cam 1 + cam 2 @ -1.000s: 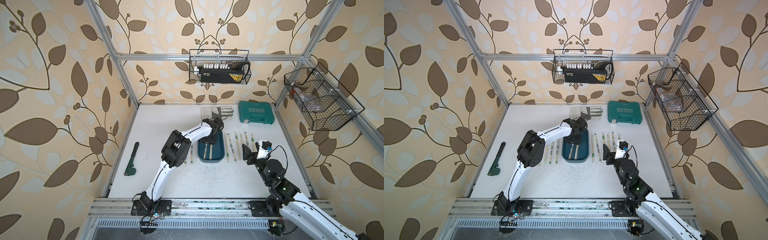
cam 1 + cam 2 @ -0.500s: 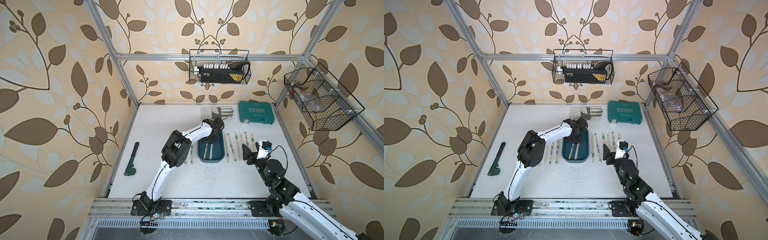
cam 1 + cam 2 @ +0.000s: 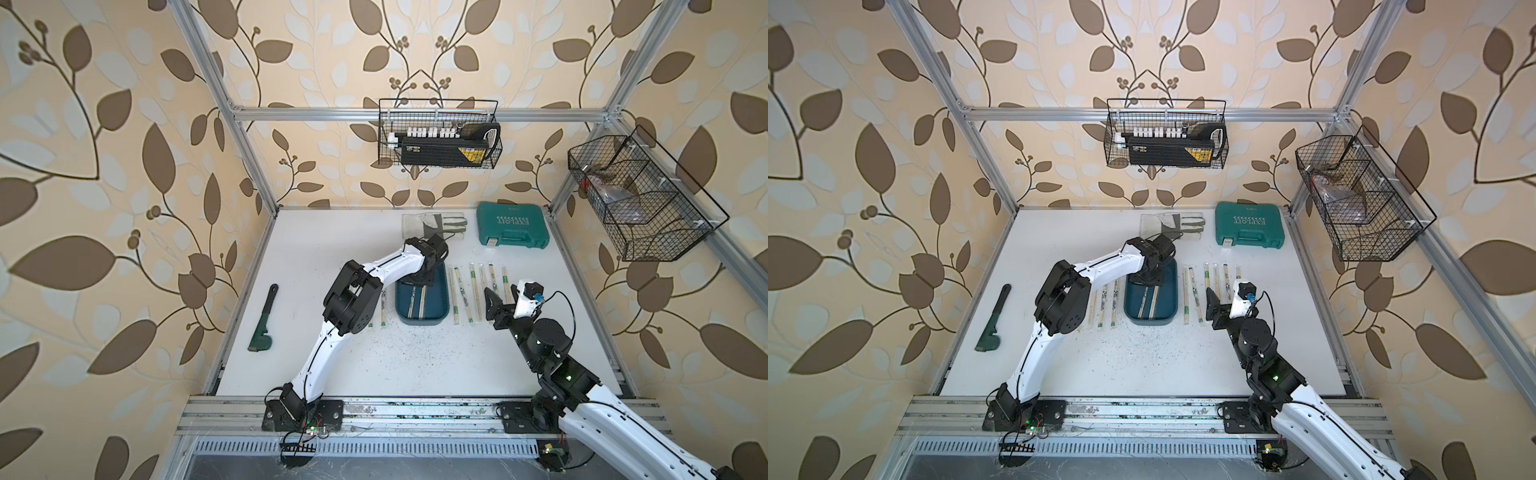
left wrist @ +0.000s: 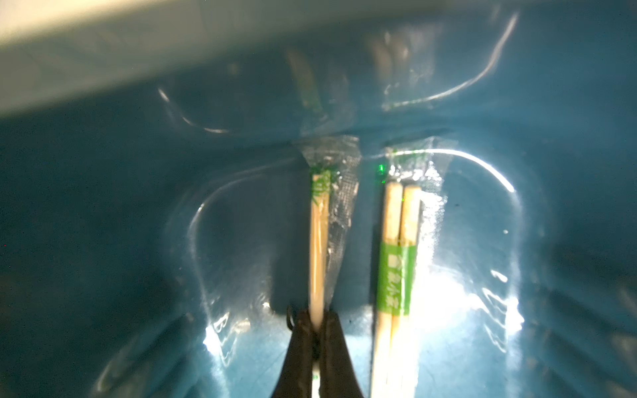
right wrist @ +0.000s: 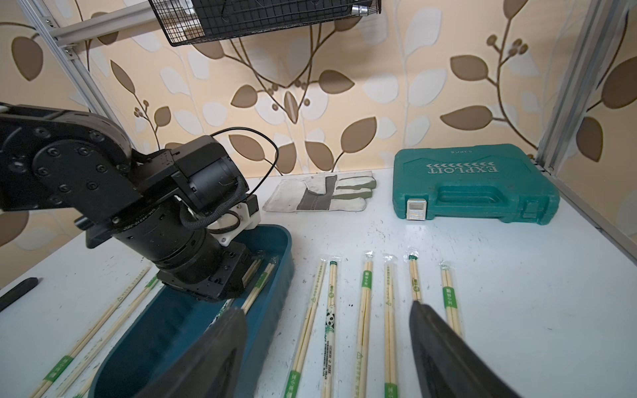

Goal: Take the paired disposable chopsticks out of the storage box
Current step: Pick up the paired disposable chopsticks from the storage box, then place the paired disposable chopsticks at the center of the board.

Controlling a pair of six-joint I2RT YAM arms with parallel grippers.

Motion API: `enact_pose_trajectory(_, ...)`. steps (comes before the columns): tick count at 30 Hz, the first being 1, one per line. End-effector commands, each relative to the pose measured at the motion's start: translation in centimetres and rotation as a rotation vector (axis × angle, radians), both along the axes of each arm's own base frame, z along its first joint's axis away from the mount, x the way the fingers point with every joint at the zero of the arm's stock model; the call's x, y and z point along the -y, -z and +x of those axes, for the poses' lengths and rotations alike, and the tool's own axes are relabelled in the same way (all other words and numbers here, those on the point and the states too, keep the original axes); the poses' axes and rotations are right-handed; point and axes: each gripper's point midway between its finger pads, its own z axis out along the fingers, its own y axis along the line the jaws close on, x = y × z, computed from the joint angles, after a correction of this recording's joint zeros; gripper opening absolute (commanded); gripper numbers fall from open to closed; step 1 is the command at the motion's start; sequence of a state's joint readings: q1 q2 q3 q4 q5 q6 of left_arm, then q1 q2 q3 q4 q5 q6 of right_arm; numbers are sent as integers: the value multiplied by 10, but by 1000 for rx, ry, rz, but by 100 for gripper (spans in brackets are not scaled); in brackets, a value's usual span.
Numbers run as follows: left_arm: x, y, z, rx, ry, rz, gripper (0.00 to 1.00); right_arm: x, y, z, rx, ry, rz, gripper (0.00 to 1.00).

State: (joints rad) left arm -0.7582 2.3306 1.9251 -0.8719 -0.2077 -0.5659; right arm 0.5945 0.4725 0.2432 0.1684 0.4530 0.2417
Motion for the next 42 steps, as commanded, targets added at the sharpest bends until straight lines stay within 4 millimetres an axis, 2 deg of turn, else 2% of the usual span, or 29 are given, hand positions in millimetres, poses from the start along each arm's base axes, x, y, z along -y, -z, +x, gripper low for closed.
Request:
enact_pose_trajectory(1,-12,-35,-4,15,1,-2,0,0,-2,0,7,3,-4,77)
enact_pose_trajectory(6,-9,-84,-5,73,11,-74,0,0,-2,0,8,4,-5,77)
enact_pose_trajectory(13,-22,-138,-18,116,10,-108,0,0,-2,0,8,4,-6,77)
enact_pose_trajectory(18,-55,-165,-30,128,-11,-89,0,0,-1,1,4,4,-12,77)
enact_pose_trajectory(22,-97,-175,-40,127,-44,-64,0,-1,-1,1,4,3,-11,77)
enact_pose_trajectory(27,-157,-159,-49,112,-127,-68,0,-1,0,2,-1,3,-14,77)
enact_pose_trajectory(32,-212,-123,-48,120,-190,-11,0,-2,0,3,-3,0,-16,77)
enact_pose_trajectory(36,-239,-85,-47,77,-225,42,0,-2,0,3,-2,0,-15,77)
enact_pose_trajectory(39,-249,-57,-43,43,-237,69,0,-2,0,3,-3,-2,-15,77)
enact_pose_trajectory(42,-251,-38,-36,34,-237,93,0,-2,0,3,-2,1,-15,77)
